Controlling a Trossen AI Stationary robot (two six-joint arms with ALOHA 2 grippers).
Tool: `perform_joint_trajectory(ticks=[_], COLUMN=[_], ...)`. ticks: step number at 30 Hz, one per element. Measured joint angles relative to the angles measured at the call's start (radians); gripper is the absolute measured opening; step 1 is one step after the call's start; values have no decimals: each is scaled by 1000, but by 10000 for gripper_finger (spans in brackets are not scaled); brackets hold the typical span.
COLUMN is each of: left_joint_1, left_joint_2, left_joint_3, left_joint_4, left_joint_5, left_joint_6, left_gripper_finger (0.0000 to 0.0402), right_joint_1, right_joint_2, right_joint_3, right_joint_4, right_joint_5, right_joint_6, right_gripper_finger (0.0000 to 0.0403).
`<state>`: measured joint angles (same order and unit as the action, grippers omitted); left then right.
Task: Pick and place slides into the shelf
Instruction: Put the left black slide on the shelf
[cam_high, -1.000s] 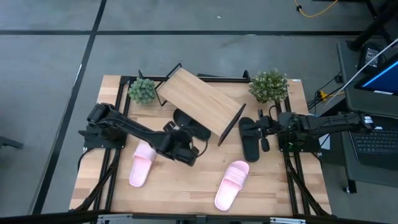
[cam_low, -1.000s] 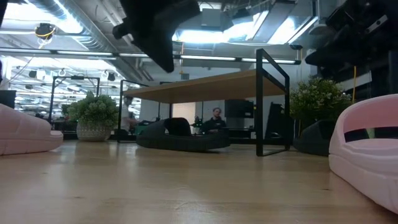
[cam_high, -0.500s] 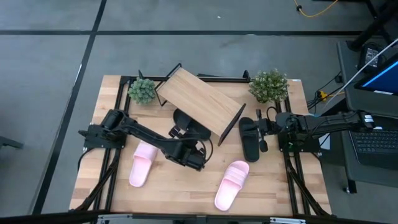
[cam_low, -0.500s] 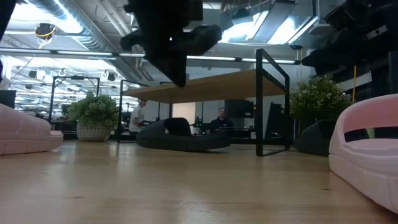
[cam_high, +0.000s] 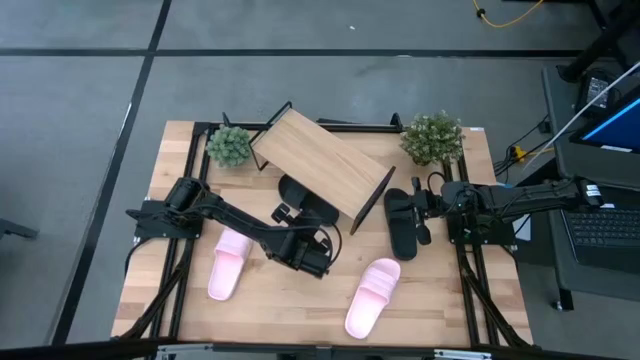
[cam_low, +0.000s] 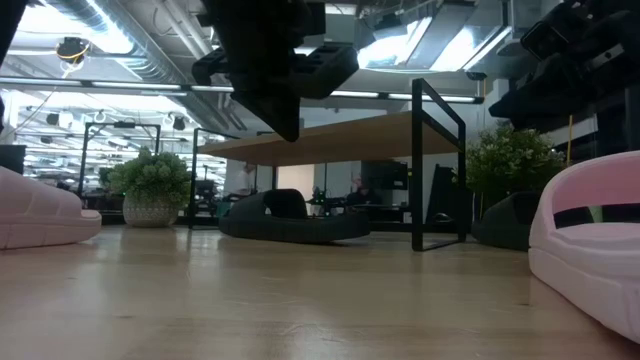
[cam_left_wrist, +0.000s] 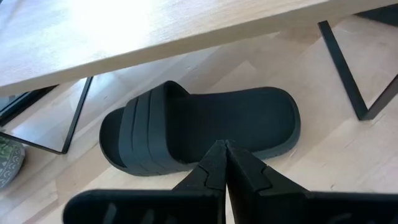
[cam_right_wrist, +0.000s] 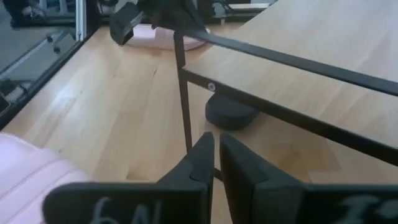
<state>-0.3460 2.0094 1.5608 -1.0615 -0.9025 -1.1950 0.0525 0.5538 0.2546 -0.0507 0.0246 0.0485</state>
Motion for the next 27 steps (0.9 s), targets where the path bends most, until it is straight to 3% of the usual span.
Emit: perform_joint_trajectory(ticks=[6, 15, 27], left_joint_1=[14, 29, 56], left_joint_2=[0, 0, 0], left_joint_3=[0, 0, 0], left_joint_4=[0, 1, 8], left_joint_5=[82, 85, 89], left_joint_6=[72, 124, 105], left_gripper_finger=[0, 6, 126], right_joint_1=[0, 0, 0], right_joint_2=[1, 1, 1], right_joint_3=[0, 0, 0], right_joint_4=[-1, -30, -39], right_joint_5=[0, 0, 0], right_joint_6=[-5, -8, -8], right_gripper_finger=[29, 29, 29])
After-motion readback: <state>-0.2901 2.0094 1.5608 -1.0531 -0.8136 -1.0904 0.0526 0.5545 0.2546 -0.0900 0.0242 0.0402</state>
